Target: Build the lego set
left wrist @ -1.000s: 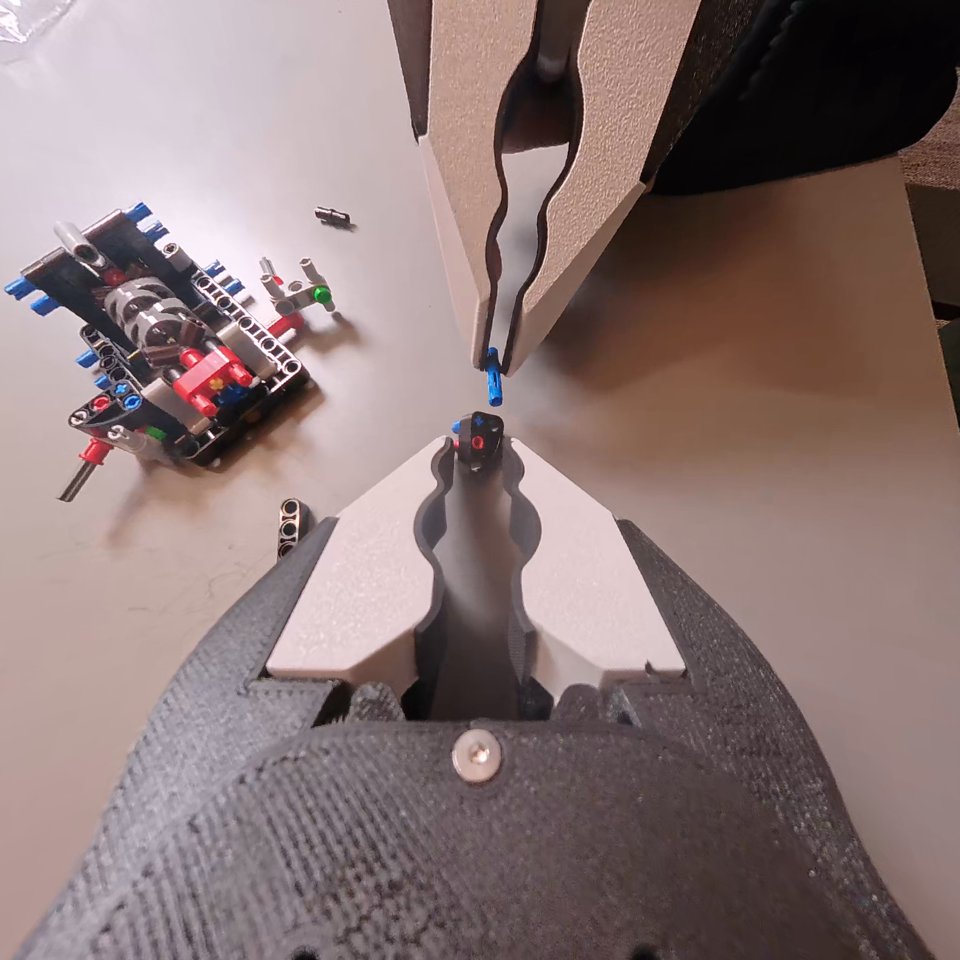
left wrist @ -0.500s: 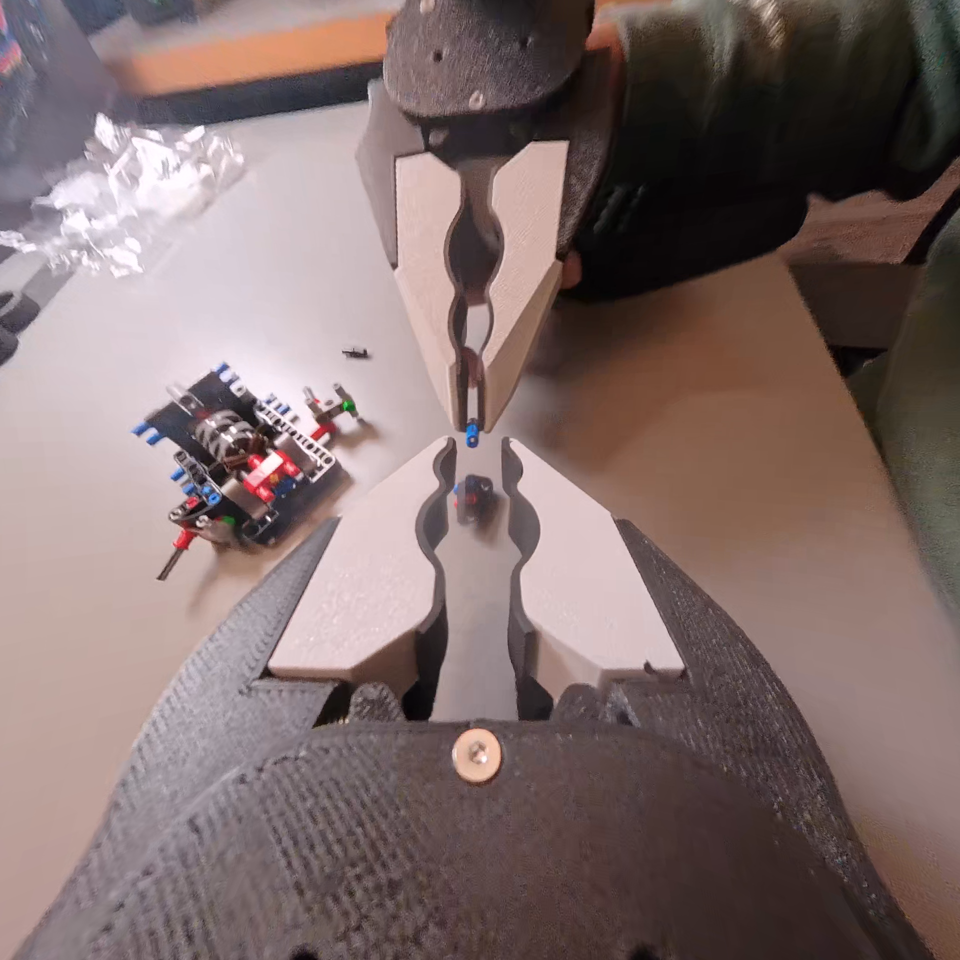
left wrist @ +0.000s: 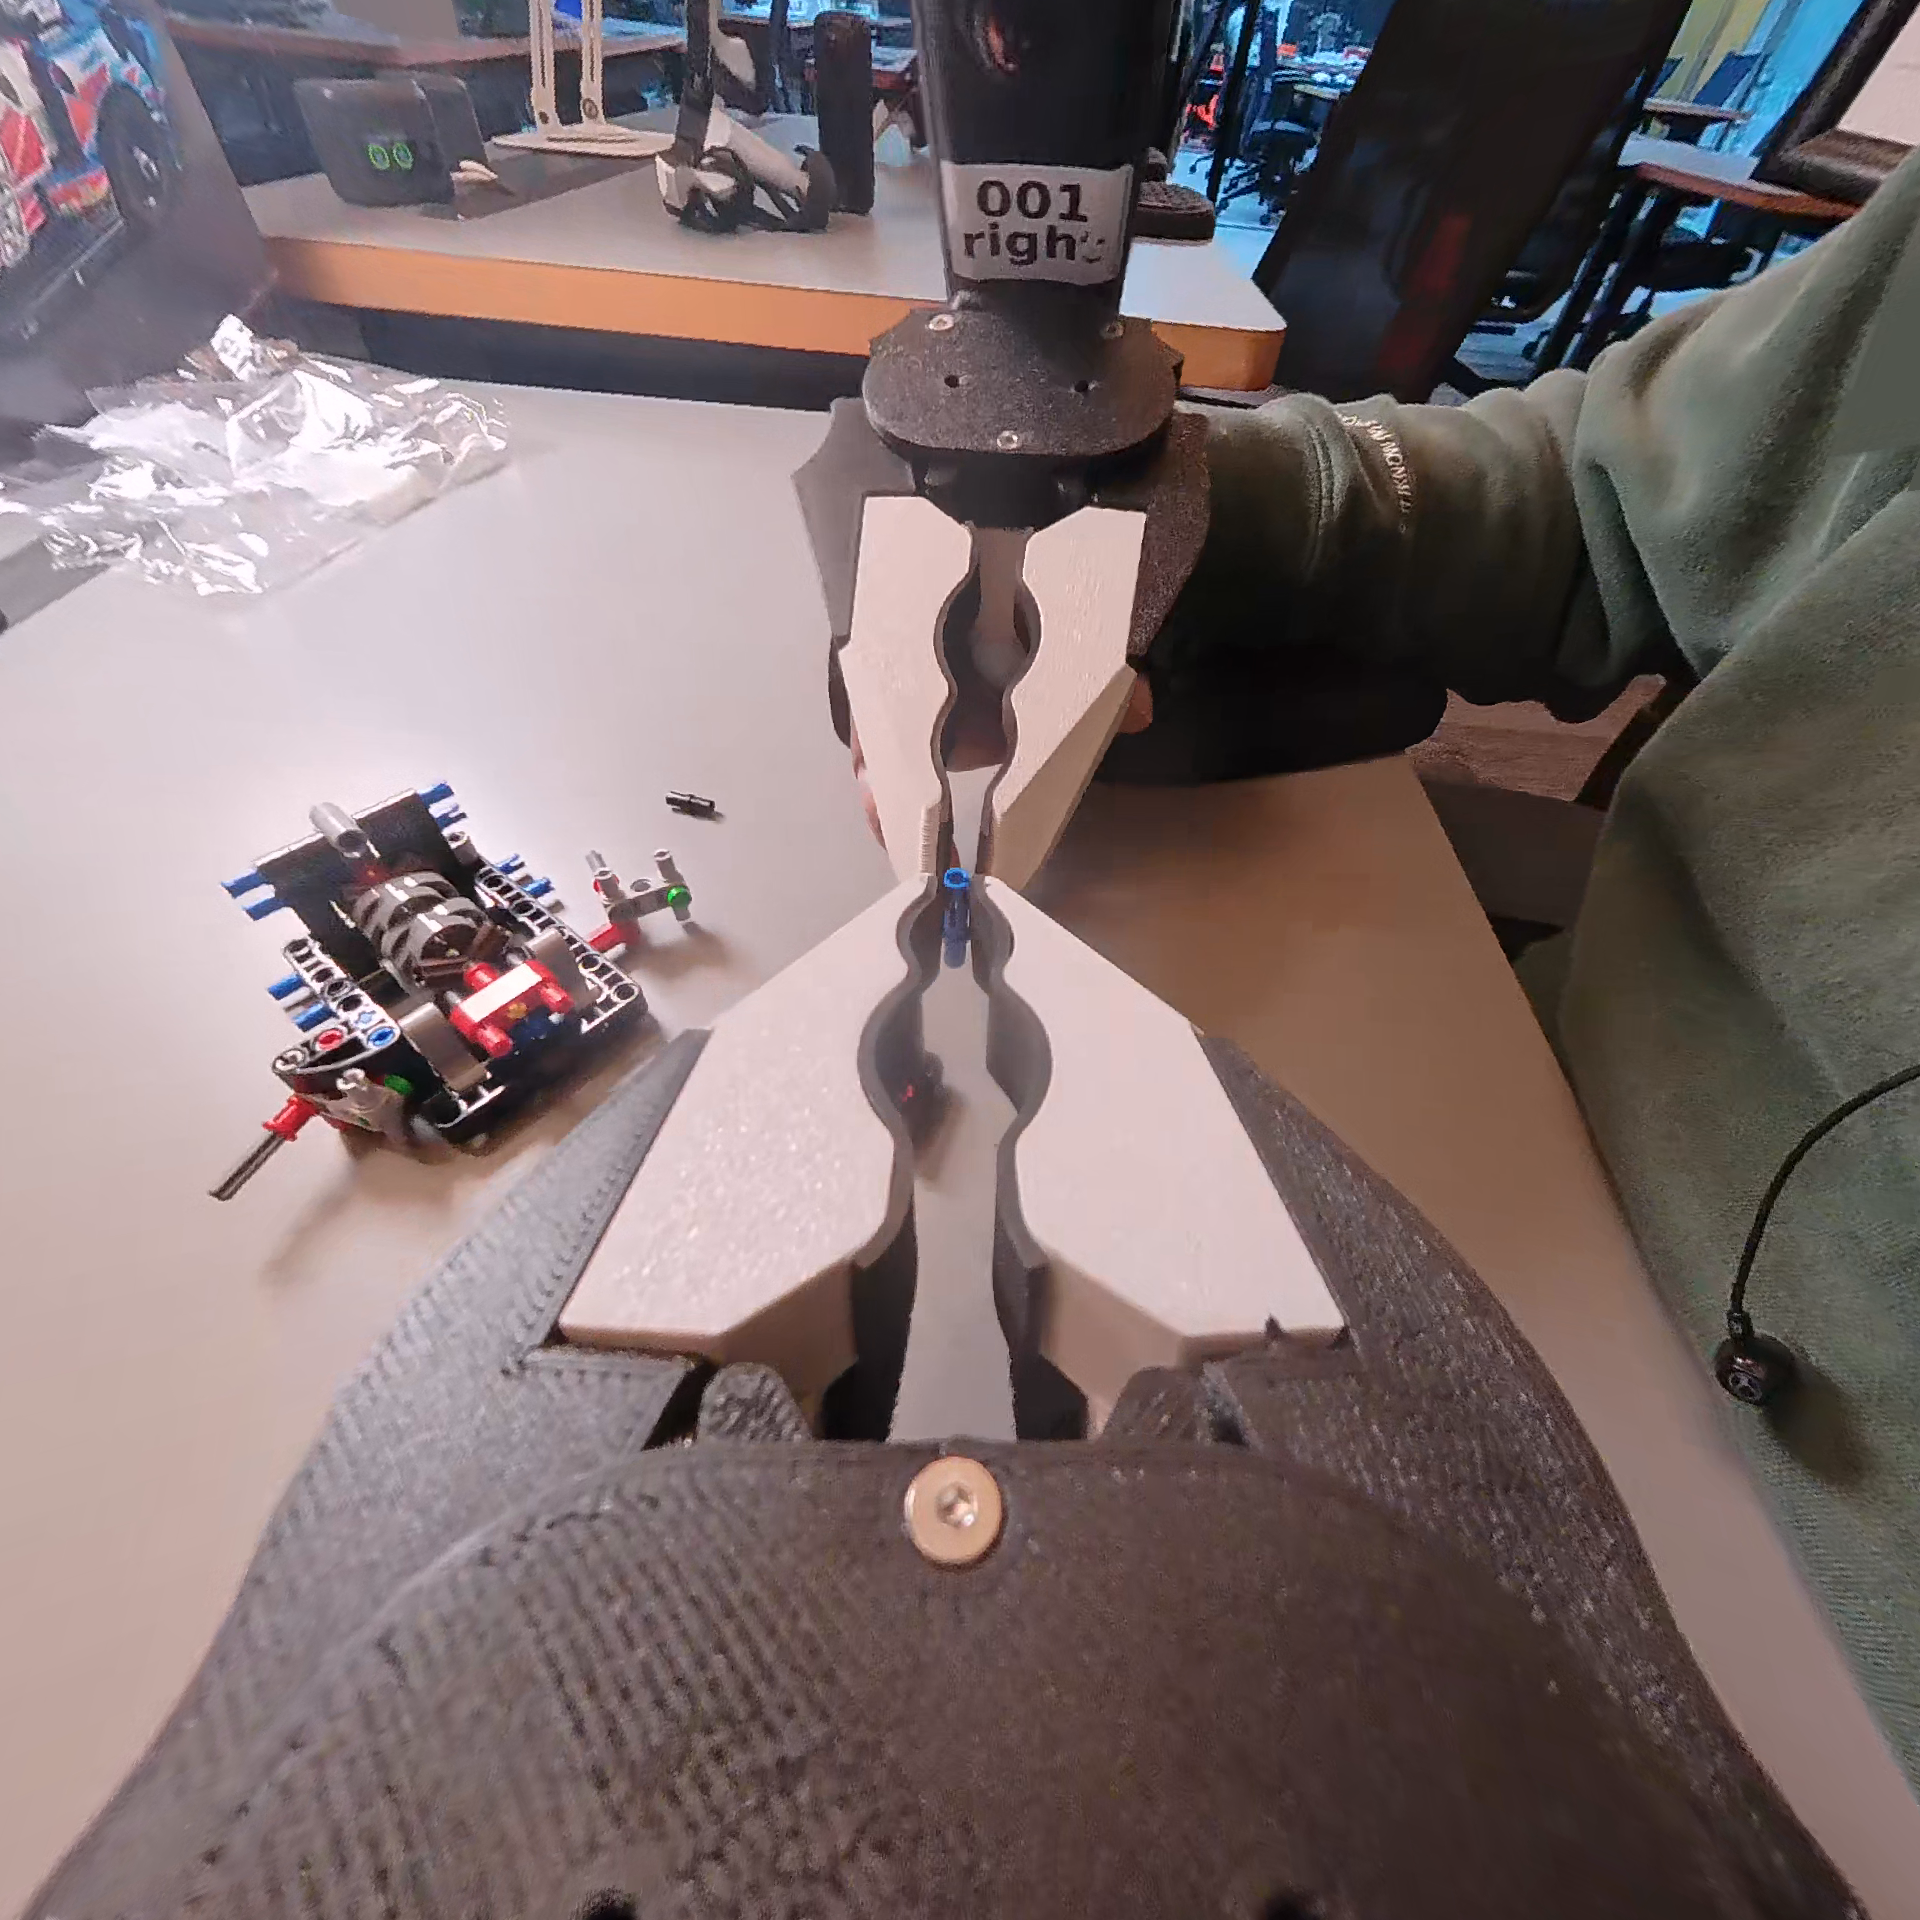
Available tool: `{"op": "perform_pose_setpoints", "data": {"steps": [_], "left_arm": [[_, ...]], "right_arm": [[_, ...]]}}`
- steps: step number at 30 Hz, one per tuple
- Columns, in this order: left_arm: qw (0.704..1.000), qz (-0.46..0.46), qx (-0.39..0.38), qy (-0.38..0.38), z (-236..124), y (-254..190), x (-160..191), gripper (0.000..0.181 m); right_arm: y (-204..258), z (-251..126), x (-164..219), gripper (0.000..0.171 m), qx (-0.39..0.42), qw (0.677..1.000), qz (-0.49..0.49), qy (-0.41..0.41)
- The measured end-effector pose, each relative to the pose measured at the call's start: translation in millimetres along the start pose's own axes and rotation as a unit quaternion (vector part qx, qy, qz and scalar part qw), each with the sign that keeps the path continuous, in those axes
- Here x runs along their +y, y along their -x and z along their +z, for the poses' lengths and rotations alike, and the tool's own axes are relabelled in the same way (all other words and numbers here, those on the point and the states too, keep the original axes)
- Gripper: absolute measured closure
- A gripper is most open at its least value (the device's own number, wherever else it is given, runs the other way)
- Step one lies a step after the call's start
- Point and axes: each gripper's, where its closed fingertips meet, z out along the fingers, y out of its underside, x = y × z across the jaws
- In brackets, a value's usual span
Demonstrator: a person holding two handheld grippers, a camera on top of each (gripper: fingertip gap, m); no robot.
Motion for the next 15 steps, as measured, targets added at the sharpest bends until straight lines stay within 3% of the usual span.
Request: {"op": "perform_pose_setpoints", "data": {"steps": [8,15], "left_arm": [[0.994,-0.093,-0.003,-0.061,-13,20,-16,0.165],[0.997,-0.055,-0.025,-0.049,-9,18,-14,0.166]], "right_arm": [[-15,-9,-19,0.168,0.021,0.996,0.045,-0.073],[-20,-17,-44,0.168,0.004,0.979,0.119,-0.165]]}}
